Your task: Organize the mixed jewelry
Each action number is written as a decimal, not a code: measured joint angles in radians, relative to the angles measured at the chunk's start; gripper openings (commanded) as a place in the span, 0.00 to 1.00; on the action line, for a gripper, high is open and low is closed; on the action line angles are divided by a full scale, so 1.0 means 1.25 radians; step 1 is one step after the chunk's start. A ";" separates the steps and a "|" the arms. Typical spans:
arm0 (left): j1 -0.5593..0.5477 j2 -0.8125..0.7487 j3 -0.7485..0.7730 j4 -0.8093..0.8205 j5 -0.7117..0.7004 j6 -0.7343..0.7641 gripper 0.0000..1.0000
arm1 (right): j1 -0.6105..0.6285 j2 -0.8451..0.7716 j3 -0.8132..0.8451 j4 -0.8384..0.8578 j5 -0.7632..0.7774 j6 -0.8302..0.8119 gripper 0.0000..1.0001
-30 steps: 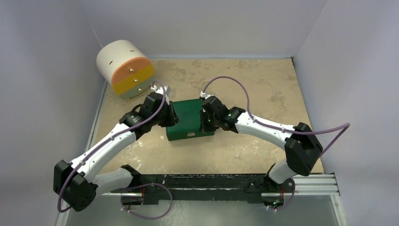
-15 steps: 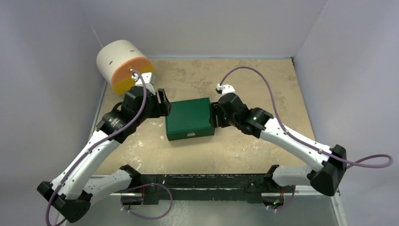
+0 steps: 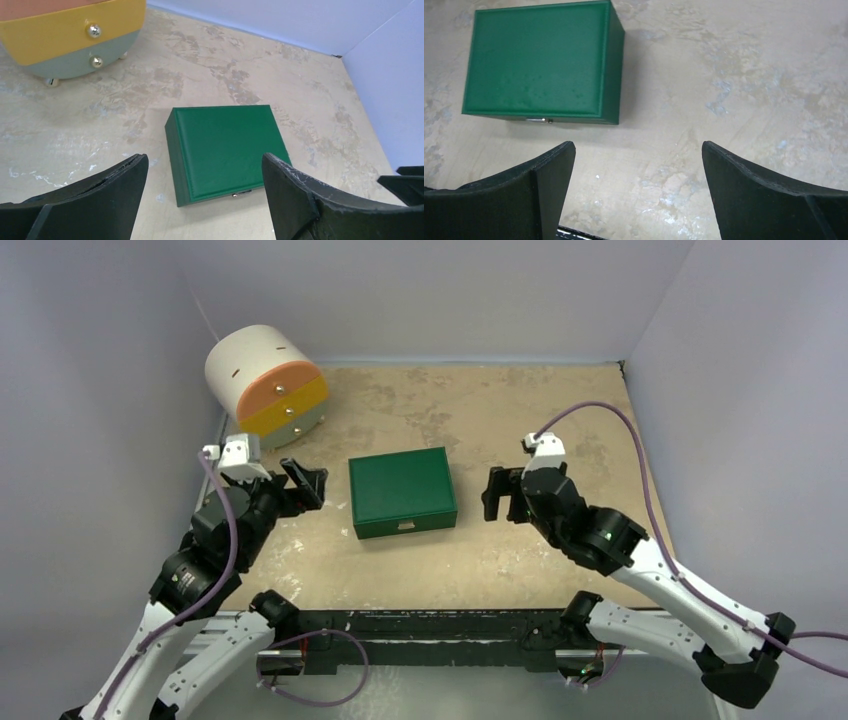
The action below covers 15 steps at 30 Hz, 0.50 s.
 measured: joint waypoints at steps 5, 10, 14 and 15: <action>0.000 -0.060 -0.080 0.006 -0.013 0.001 0.84 | 0.000 -0.096 -0.072 -0.033 0.051 0.077 0.99; 0.000 -0.082 -0.120 0.009 -0.016 0.001 0.84 | 0.000 -0.170 -0.114 -0.037 0.067 0.102 0.99; 0.000 -0.080 -0.135 0.013 -0.015 0.007 0.84 | 0.000 -0.231 -0.149 -0.045 0.071 0.108 0.99; 0.000 -0.079 -0.137 0.014 -0.015 0.011 0.84 | 0.000 -0.242 -0.153 -0.048 0.070 0.108 0.99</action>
